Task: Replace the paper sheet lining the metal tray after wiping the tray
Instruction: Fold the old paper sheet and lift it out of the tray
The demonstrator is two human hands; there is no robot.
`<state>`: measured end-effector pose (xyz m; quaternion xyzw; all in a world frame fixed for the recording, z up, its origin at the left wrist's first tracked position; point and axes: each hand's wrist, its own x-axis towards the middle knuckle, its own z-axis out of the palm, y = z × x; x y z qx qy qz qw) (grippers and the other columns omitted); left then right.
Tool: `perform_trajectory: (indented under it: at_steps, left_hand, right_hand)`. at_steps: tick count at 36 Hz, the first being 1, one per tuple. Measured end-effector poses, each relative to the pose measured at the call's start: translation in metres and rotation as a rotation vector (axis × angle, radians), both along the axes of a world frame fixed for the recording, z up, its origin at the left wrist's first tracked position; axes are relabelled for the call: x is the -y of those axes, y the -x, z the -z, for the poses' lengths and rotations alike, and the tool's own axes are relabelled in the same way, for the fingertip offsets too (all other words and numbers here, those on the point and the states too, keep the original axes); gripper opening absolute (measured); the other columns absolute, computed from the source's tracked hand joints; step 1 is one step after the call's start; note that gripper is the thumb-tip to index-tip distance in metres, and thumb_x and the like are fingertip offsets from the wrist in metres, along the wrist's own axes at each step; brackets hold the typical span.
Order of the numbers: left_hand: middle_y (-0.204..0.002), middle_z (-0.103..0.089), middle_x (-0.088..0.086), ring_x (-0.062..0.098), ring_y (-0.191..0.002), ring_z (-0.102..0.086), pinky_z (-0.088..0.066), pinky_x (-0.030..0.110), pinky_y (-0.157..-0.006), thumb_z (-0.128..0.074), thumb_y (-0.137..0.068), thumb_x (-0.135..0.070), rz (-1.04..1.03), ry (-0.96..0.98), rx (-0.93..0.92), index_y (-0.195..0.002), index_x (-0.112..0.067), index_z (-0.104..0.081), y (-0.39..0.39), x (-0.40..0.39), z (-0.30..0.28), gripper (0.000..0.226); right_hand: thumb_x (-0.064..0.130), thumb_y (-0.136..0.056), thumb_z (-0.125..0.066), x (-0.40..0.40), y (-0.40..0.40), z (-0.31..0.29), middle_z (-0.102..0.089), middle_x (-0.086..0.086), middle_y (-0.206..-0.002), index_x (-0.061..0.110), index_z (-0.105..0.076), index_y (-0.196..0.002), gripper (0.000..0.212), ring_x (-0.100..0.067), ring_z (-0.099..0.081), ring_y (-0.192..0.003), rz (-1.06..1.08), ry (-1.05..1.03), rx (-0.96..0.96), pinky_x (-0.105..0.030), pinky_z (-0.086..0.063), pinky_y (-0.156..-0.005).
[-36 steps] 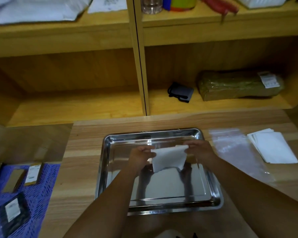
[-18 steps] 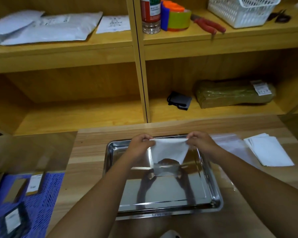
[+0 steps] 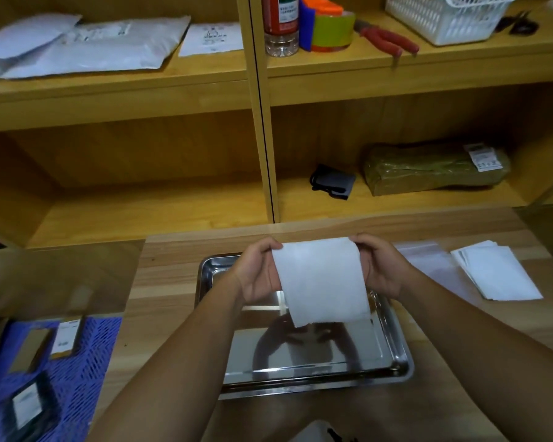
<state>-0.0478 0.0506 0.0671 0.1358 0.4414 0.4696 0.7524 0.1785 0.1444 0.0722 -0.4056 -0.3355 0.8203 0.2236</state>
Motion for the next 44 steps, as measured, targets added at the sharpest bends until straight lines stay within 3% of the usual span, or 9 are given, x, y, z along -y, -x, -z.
perform_trajectory:
  at_steps: [6, 9, 13, 19, 23, 26, 33, 39, 44]
  left_hand:
    - [-0.097, -0.072, 0.014, 0.025, -0.083, -0.068, -0.051, 0.036, -0.074, -0.032, -0.099, -0.029, -0.005, 0.091, 0.054, -0.125, -0.004, -0.060, -0.003, 0.017, 0.027, 0.046]
    - [-0.097, -0.074, 0.012, 0.023, -0.082, -0.070, -0.052, 0.034, -0.075, -0.034, -0.099, -0.030, -0.029, 0.127, 0.133, -0.130, -0.004, -0.058, -0.005, 0.024, 0.037, 0.046]
    - [-0.099, -0.073, 0.013, 0.024, -0.083, -0.071, -0.057, 0.035, -0.074, -0.037, -0.099, -0.031, 0.010, 0.174, 0.138, -0.137, -0.003, -0.052, -0.006, 0.031, 0.050, 0.050]
    - [-0.106, -0.071, 0.013, 0.027, -0.093, -0.069, -0.055, 0.039, -0.081, -0.044, -0.097, -0.043, 0.117, 0.222, 0.063, -0.128, -0.010, -0.063, -0.004, 0.044, 0.062, 0.049]
    - [-0.119, -0.069, 0.016, 0.031, -0.108, -0.068, -0.055, 0.050, -0.090, -0.072, -0.083, -0.026, 0.227, 0.298, -0.066, -0.136, -0.007, -0.053, 0.003, 0.057, 0.079, 0.059]
    - [-0.126, -0.066, 0.019, 0.034, -0.116, -0.064, -0.046, 0.059, -0.102, -0.068, -0.087, -0.012, 0.240, 0.343, -0.115, -0.133, -0.007, -0.054, 0.004, 0.061, 0.090, 0.048]
    - [-0.119, -0.069, 0.013, 0.032, -0.108, -0.067, -0.057, 0.055, -0.087, -0.070, -0.088, -0.011, 0.224, 0.290, -0.308, -0.126, -0.018, -0.061, -0.014, 0.044, 0.083, 0.040]
    - [-0.108, -0.069, 0.015, 0.027, -0.080, -0.070, -0.061, 0.048, -0.071, -0.069, -0.087, -0.004, 0.083, 0.287, -0.624, -0.119, -0.017, -0.064, -0.038, 0.028, 0.085, 0.035]
    - [-0.124, -0.062, 0.012, 0.035, -0.101, -0.067, -0.059, 0.034, -0.048, -0.067, -0.089, -0.007, 0.094, 0.216, -0.955, -0.131, -0.020, -0.057, -0.054, 0.023, 0.091, 0.045]
  right_hand:
    - [0.052, -0.089, -0.051, 0.024, -0.006, 0.027, -0.074, -0.014, -0.098, 0.014, -0.076, -0.101, 0.047, -0.032, -0.071, -0.085, 0.089, 0.149, -0.040, -0.039, -0.054, -0.073]
    - [0.056, -0.086, -0.054, 0.040, -0.008, 0.042, -0.074, -0.010, -0.091, 0.018, -0.076, -0.098, 0.046, -0.031, -0.071, -0.080, 0.143, 0.236, -0.090, -0.038, -0.056, -0.068]
    - [0.059, -0.087, -0.055, 0.059, -0.006, 0.059, -0.072, -0.015, -0.107, 0.016, -0.071, -0.113, 0.053, -0.036, -0.068, -0.097, 0.134, 0.279, -0.020, -0.045, -0.055, -0.076]
    - [0.026, -0.078, -0.073, 0.074, -0.003, 0.075, -0.070, -0.020, -0.116, 0.009, -0.062, -0.123, 0.049, -0.040, -0.063, -0.110, -0.019, 0.328, 0.194, -0.052, -0.051, -0.089]
    - [0.011, -0.082, -0.068, 0.072, -0.008, 0.084, -0.065, -0.023, -0.122, 0.002, -0.058, -0.127, 0.047, -0.041, -0.059, -0.115, -0.121, 0.330, 0.309, -0.054, -0.045, -0.099]
    - [0.007, -0.088, -0.062, 0.070, -0.011, 0.090, -0.062, -0.025, -0.125, 0.001, -0.056, -0.128, 0.041, -0.041, -0.058, -0.112, -0.145, 0.323, 0.385, -0.052, -0.047, -0.092]
    - [0.008, -0.098, -0.046, 0.068, 0.007, 0.086, -0.061, -0.007, -0.099, 0.016, -0.052, -0.114, 0.019, -0.024, -0.057, -0.089, -0.201, 0.053, 0.591, -0.042, -0.046, -0.080]
    - [0.016, -0.099, -0.046, 0.074, 0.028, 0.093, -0.053, -0.014, -0.134, 0.014, -0.042, -0.140, 0.041, -0.032, -0.052, -0.118, -0.157, -0.109, 0.701, -0.045, -0.045, -0.100]
    - [0.010, -0.093, -0.055, 0.083, 0.035, 0.102, -0.046, -0.011, -0.138, 0.016, -0.028, -0.147, 0.061, -0.031, -0.046, -0.126, -0.118, -0.163, 0.697, -0.042, -0.042, -0.100]
